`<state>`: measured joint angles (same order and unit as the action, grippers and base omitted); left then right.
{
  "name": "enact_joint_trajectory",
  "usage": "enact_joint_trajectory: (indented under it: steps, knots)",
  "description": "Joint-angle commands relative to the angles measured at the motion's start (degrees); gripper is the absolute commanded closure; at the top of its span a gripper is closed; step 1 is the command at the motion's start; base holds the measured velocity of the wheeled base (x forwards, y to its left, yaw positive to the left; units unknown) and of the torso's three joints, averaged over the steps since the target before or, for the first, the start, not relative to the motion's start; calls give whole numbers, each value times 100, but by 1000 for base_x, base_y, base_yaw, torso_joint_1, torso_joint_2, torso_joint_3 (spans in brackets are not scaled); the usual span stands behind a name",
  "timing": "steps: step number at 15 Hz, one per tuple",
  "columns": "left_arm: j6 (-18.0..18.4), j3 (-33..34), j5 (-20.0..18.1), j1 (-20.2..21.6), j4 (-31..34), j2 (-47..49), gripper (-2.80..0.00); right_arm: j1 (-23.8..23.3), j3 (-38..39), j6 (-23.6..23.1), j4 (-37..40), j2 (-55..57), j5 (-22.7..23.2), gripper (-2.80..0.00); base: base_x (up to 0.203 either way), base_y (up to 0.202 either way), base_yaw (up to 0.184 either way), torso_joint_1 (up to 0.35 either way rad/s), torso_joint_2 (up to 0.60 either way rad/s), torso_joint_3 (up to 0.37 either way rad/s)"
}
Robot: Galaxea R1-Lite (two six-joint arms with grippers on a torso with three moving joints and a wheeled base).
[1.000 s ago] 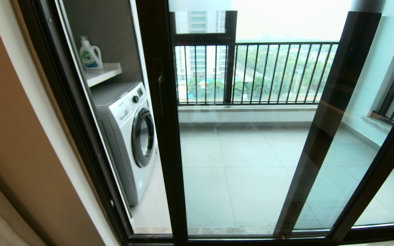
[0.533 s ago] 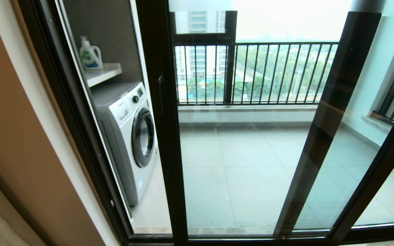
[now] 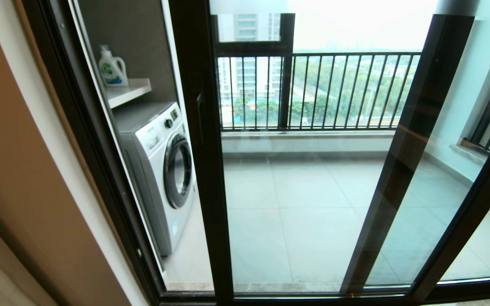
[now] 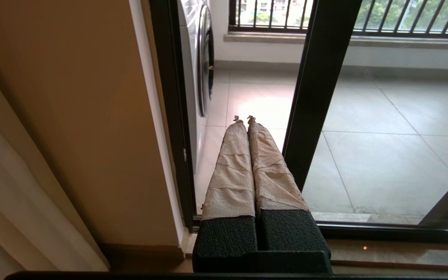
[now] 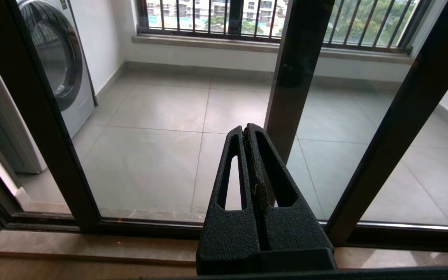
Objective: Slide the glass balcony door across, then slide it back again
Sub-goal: Close the slid door
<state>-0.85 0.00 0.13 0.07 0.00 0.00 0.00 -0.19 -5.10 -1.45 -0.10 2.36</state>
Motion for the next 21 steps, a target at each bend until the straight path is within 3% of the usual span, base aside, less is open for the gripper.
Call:
enact_joint_trajectory:
  steps: [1,9,12,16,19,21]
  knots:
    - [-3,2,4,1,0,9,0,2,89,203,-16,10,-63,0,0,0,0,0,0,0]
    - [9,6,4,1,0,9,0,5,89,264,-22,1,-69,0,0,0,0,0,0,0]
    - [197,-63,-4,9,-50,9,0,0,89,264,-22,1,-69,0,0,0,0,0,0,0]
    - [210,-1402,-790,10,200,265,0,9,89,264,-22,1,-69,0,0,0,0,0,0,0]
    - [176,-2275,-1038,5,207,1496,0,9,89,264,-22,1,-69,0,0,0,0,0,0,0]
    - [160,-2606,-1333,-1,-323,2482,0,8,89,264,-22,1,-74,0,0,0,0,0,0,0]
